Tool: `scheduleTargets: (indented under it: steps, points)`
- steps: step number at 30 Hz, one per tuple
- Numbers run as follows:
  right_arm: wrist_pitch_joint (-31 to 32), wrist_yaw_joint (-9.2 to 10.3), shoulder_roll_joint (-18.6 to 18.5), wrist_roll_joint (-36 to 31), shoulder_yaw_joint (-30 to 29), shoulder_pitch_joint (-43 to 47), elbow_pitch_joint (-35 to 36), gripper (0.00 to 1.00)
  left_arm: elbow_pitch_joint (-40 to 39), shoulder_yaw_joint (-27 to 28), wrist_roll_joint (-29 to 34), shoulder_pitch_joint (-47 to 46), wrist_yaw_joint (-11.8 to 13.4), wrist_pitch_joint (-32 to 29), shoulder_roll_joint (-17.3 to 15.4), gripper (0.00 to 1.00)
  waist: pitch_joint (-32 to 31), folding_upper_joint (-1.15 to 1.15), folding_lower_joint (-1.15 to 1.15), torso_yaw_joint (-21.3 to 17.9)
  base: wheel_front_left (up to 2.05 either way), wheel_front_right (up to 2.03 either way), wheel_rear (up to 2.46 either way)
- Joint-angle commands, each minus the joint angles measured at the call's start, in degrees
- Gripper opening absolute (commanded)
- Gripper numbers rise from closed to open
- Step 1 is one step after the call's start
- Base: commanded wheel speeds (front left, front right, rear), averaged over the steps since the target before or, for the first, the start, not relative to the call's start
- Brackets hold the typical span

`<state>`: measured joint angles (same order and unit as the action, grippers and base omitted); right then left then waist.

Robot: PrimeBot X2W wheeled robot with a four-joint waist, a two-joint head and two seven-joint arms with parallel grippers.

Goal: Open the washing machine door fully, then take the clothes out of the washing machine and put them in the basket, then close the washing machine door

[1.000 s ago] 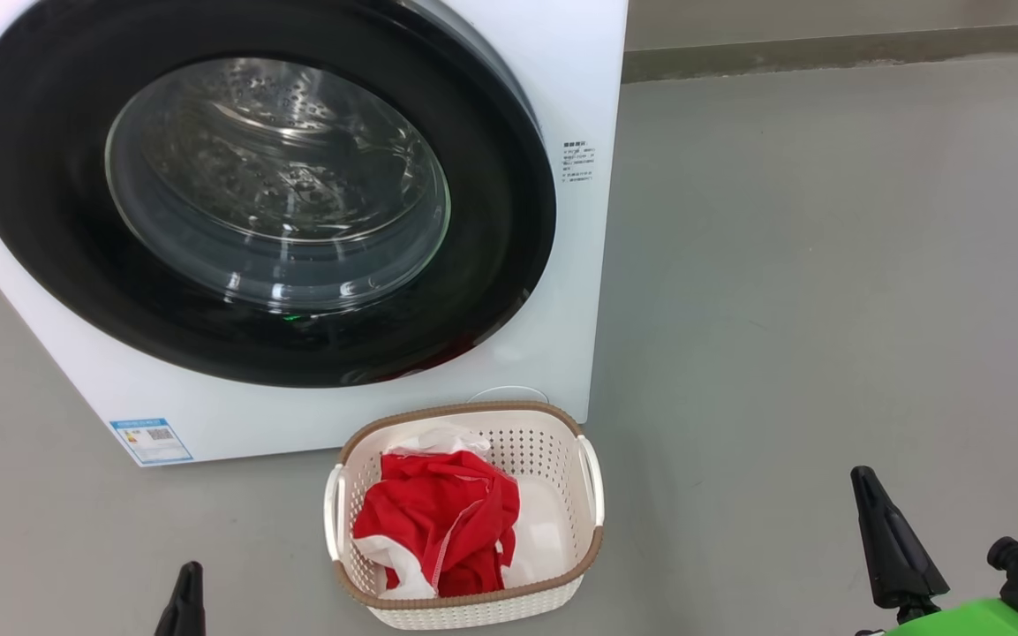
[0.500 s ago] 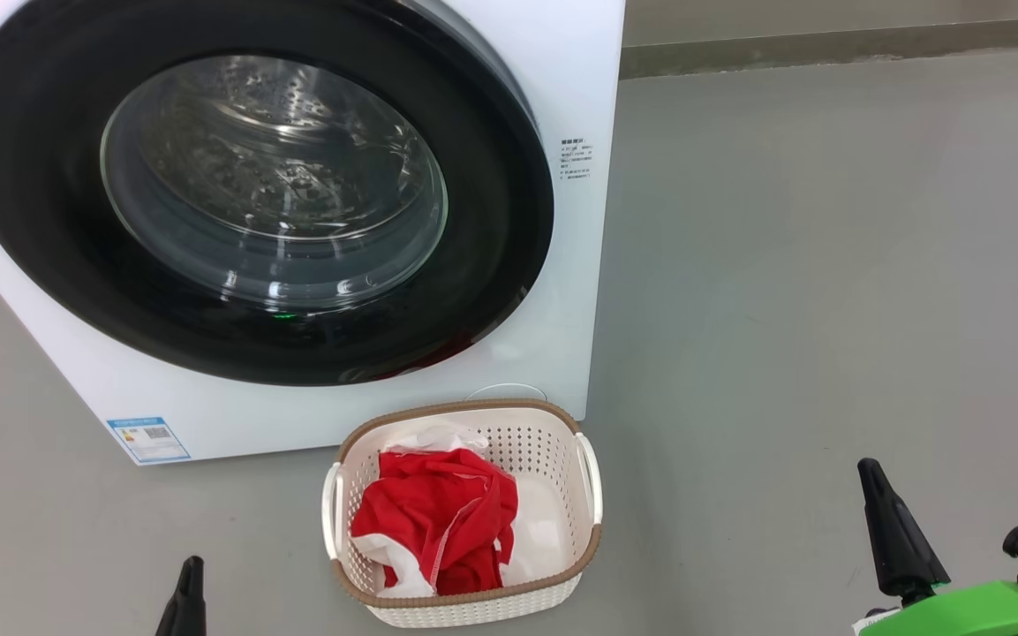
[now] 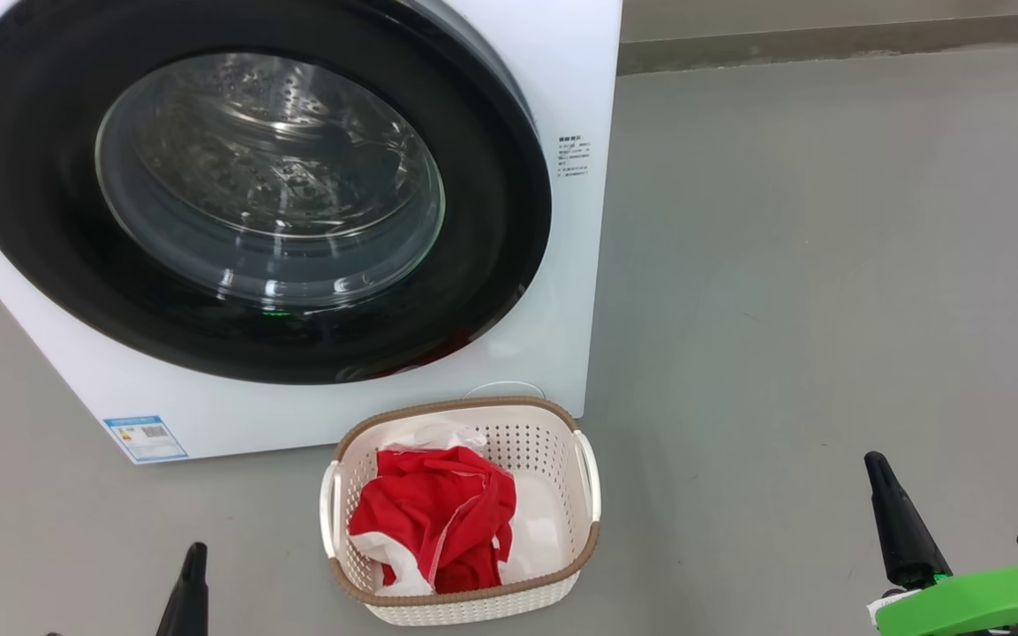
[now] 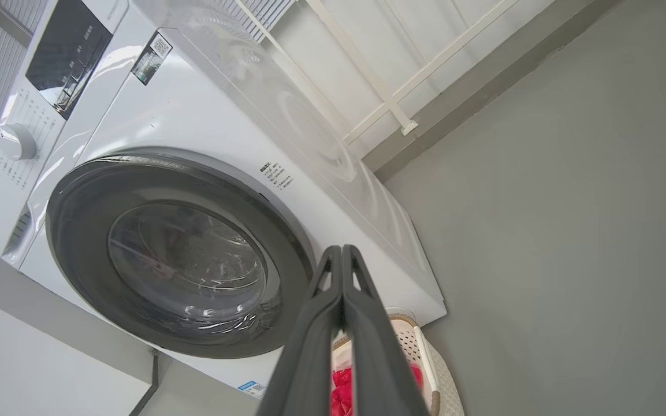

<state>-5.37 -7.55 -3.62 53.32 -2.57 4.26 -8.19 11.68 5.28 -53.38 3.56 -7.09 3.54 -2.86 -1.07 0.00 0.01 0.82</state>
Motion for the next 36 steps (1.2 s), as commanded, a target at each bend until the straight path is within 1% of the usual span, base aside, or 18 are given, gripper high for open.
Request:
scheduleTargets:
  steps: [1,36]
  points:
    - [0.4,0.03,-0.9,1.9,0.3,-3.1,1.0,0.00,-1.1,0.9,-2.0,-2.8,-0.2,-0.3,-0.5,0.00,0.0,0.00,-0.01,0.0,0.00,0.00,0.00]
    - [6.2,0.05,-0.6,24.0,-1.2,-7.2,-2.9,0.00,0.9,1.1,-23.2,-6.8,-0.3,-5.9,-0.2,0.00,0.7,0.00,-0.01,-0.5,0.00,0.00,0.00]
